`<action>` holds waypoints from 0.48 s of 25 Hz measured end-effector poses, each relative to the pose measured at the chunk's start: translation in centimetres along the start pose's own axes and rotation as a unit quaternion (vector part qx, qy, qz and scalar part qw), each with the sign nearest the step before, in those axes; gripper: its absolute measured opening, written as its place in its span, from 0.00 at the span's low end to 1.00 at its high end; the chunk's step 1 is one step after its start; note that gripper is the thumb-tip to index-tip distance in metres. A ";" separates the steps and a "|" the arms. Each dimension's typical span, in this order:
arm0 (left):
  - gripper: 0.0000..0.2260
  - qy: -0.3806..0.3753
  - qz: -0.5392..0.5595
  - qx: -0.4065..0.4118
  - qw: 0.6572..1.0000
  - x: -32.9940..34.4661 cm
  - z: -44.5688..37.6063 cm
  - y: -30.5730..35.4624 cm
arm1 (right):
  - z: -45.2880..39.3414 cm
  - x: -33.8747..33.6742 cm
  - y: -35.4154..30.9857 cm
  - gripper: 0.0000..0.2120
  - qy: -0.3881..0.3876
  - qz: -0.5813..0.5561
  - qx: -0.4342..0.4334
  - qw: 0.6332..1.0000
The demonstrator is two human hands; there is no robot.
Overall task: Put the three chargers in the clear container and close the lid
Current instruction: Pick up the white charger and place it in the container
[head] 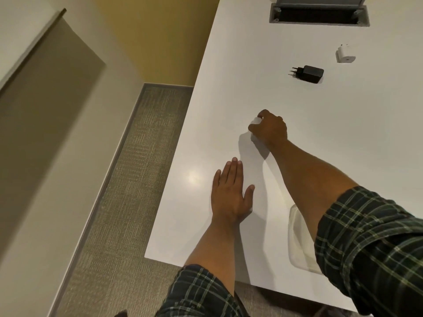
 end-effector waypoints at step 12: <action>0.35 -0.148 -0.042 -0.054 0.987 -1.7 2.1 4.5 | 8.2 -9.1 7.7 0.30 0.027 -0.221 -0.061 0.973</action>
Point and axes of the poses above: each hand's wrist, its own z-axis away from the middle knuckle, its own x-axis out of the palm, y = z × x, the point moved 5 cm from there along -z, towards the middle knuckle, and after that the axes turned 14 degrees about z, right-handed, at the moved point
